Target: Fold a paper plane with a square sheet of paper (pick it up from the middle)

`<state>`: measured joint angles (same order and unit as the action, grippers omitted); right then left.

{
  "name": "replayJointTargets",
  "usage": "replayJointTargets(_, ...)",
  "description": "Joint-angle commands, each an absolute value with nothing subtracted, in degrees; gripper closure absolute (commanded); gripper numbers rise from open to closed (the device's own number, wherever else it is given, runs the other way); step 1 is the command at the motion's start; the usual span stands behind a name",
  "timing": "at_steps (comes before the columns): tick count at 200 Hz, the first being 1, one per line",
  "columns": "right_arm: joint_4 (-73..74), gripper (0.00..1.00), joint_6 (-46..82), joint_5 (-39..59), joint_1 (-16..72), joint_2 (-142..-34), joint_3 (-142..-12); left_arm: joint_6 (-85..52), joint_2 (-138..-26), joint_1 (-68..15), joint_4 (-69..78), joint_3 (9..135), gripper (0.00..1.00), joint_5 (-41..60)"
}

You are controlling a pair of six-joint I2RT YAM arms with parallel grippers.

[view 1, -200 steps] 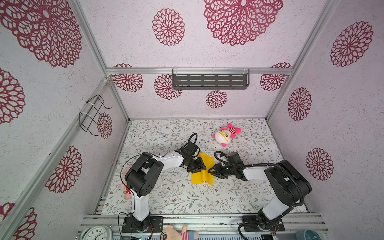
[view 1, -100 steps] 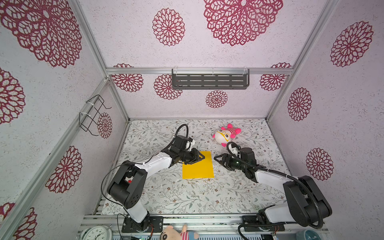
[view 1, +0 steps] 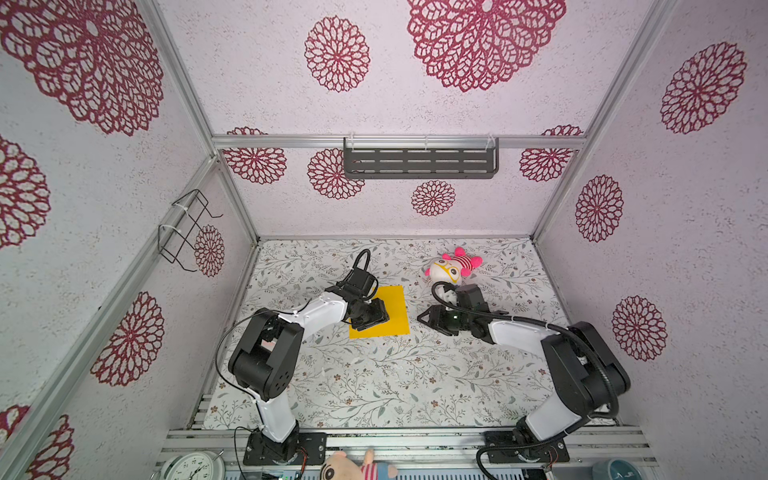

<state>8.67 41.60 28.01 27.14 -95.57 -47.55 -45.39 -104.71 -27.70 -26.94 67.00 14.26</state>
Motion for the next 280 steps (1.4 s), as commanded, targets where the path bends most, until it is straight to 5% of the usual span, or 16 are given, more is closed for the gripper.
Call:
replayJointTargets(1, 8.1, 0.50, 39.7, 25.5, 28.8, -100.5, -54.6, -44.4, -107.1, -26.1, -28.6, 71.4, 0.38, 9.8)
replayJointTargets(112, 7.1, 0.63, 38.8, 28.6, 30.6, -117.0, -71.3, -44.3, -114.4, -21.8, -28.3, 76.0, 0.27, 9.8)
replayJointTargets(280, 9.5, 0.65, 41.1, 34.5, 32.5, -124.7, -74.3, -50.3, -114.7, -18.2, -16.7, 66.9, 0.19, 21.6)
